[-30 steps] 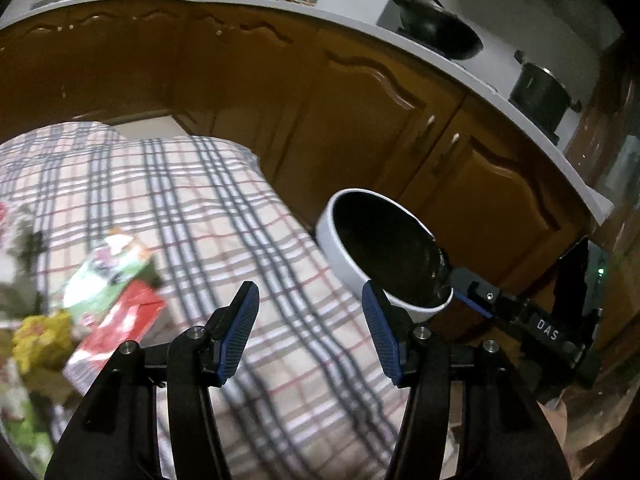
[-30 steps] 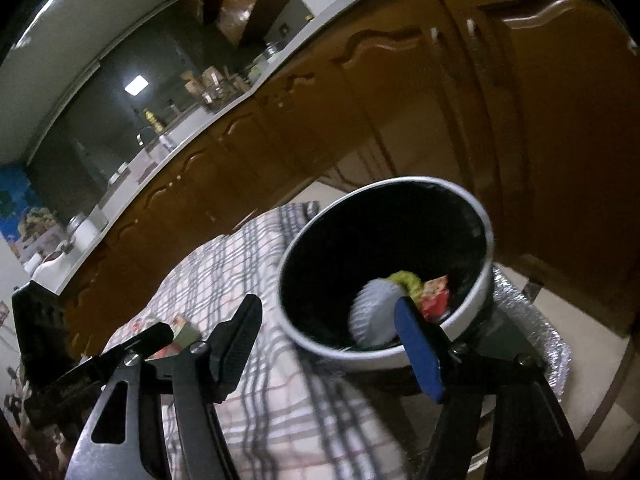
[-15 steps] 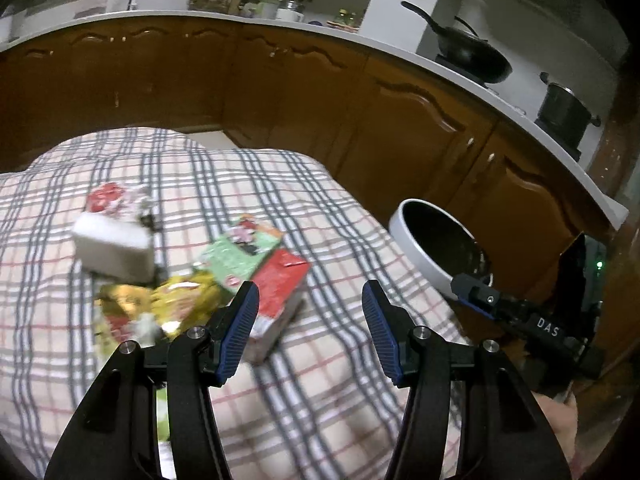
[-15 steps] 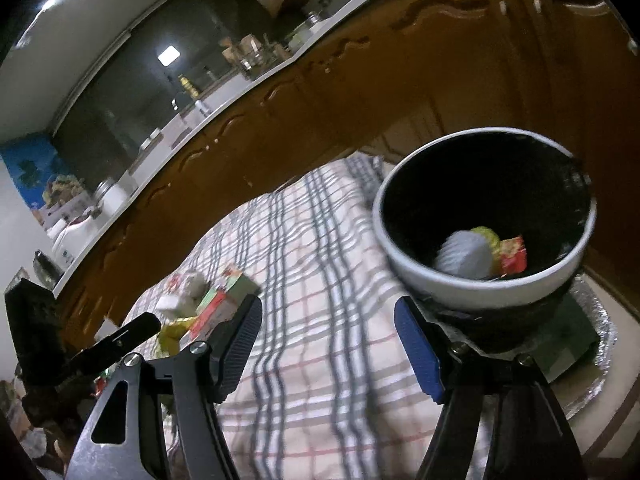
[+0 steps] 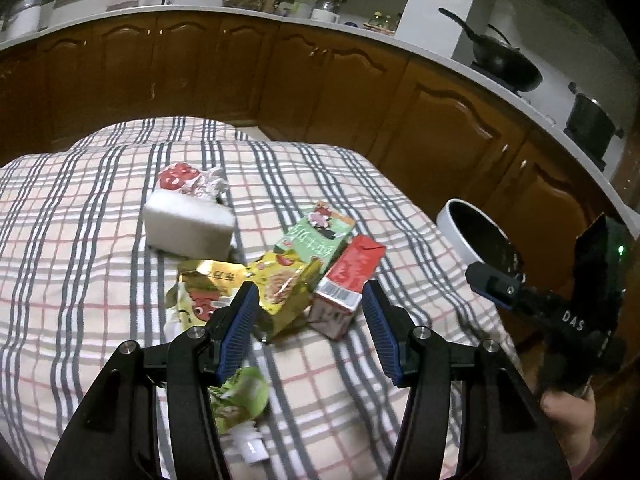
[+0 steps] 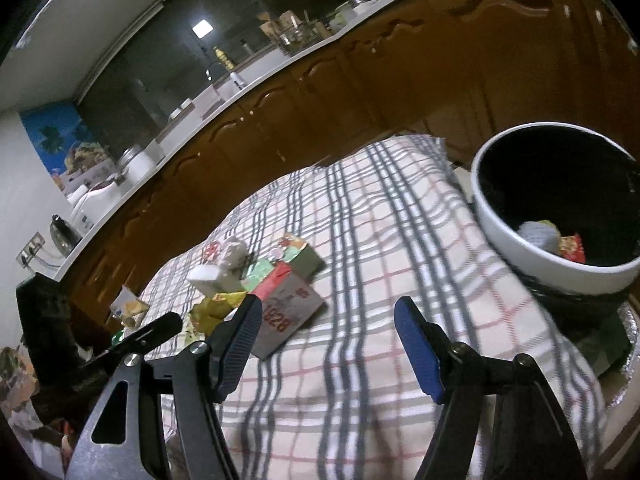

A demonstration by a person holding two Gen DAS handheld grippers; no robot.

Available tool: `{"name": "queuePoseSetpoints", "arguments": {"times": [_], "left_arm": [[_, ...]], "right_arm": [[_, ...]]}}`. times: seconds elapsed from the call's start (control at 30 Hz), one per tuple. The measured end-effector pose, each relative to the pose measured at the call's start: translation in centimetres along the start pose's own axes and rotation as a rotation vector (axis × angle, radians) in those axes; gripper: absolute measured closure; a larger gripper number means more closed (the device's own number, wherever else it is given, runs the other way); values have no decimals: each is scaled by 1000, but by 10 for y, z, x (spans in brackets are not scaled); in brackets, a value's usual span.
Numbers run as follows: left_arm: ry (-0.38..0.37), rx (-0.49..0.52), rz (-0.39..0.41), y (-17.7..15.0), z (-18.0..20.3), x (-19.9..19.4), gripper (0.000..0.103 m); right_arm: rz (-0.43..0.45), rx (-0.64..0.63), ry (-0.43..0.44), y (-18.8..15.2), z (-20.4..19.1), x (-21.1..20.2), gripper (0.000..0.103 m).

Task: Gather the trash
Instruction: 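Move both tools back over the remaining trash on the table, then grasp the yellow wrapper with the left gripper while the right grasps the red carton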

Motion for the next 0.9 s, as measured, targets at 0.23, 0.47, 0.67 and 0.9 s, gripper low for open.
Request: {"name": "queuePoseSetpoints", "arguments": {"times": [0.23, 0.47, 0.67, 0.9], "left_arm": [[33, 24, -24, 0, -11, 13, 49], [32, 75, -65, 4, -13, 36, 74], [3, 85, -55, 5, -13, 30, 96], [-20, 8, 54, 27, -27, -12, 97]], "right_arm": [[-74, 8, 65, 2, -15, 31, 32], [-89, 18, 81, -2, -28, 42, 32], [-86, 7, 76, -5, -45, 46, 32], [-122, -8, -8, -16, -65, 71, 32]]}}
Point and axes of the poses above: each gripper's, at about its wrist camera, not at the fingertips, and x roughly the way its jaws point, z to its right, y to its top, the point moved 8 cm from there along x, roughly the way its jaws point, and after that the axes turned 4 degrees about -x, right-handed, at the moved point
